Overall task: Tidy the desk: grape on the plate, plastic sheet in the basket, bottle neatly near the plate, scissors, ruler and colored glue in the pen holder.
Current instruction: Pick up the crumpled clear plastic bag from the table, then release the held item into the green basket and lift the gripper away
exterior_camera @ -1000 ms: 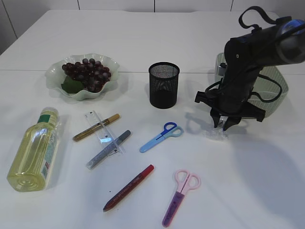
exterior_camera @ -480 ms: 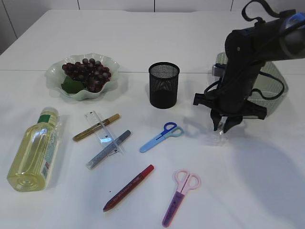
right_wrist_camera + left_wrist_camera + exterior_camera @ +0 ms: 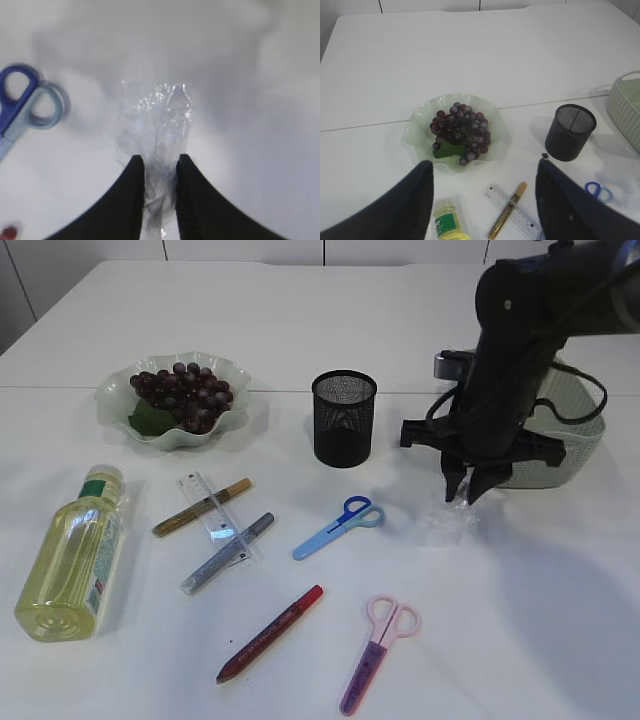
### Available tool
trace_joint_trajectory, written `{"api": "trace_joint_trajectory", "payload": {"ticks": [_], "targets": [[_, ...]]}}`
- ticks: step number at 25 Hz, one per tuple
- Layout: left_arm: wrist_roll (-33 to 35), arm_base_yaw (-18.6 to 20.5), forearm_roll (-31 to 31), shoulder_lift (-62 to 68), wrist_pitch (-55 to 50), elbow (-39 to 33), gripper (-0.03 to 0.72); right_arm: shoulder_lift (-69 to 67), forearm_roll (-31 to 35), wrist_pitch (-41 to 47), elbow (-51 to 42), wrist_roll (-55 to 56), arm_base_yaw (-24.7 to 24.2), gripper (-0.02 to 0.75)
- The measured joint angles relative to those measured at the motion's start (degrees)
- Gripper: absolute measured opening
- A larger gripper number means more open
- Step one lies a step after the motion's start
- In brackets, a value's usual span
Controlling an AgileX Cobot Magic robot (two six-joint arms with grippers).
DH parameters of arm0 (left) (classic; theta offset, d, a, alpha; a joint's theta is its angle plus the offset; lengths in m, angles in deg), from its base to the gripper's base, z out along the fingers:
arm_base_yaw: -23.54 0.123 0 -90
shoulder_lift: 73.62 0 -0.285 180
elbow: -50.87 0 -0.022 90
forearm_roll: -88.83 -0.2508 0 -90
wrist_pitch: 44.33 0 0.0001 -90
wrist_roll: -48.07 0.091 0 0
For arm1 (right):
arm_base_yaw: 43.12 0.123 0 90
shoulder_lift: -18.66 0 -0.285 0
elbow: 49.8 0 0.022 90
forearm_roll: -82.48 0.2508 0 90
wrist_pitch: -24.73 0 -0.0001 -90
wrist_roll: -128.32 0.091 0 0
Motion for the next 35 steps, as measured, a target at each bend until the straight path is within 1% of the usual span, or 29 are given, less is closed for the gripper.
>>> {"api": "trace_joint_trajectory", "payload": {"ticks": [4,8,18,23,27,32,35], "targets": [[0.0,0.0,0.0,0.0,0.0,0.0,0.468,1.93,0.51,1.35,2.8,-1.68,0.23,0.174],[0.0,0.0,0.51,-0.16,0.0,0.0,0.461,2.32,-0.03,3.12,7.95,-2.84,0.23,0.174],[0.0,0.0,0.99,-2.43,-0.11,0.0,0.456,2.42,-5.04,6.59,18.08,-3.04,-0.11,0.174],[0.0,0.0,1.01,-3.26,-1.33,0.0,0.456,2.42,-5.63,7.92,22.19,-3.04,-2.44,0.174],[0.0,0.0,1.01,-3.84,-1.57,0.0,0.456,2.42,-8.69,8.2,24.53,-3.04,-5.08,0.173],[0.0,0.0,1.11,-4.21,-2.64,0.0,0.455,2.42,-10.03,8.39,24.76,-3.04,-9.63,0.173],[0.0,0.0,1.11,-4.29,-2.93,0.0,0.451,2.42,-11.04,8.28,24.76,-3.04,-10.33,0.174]]}}
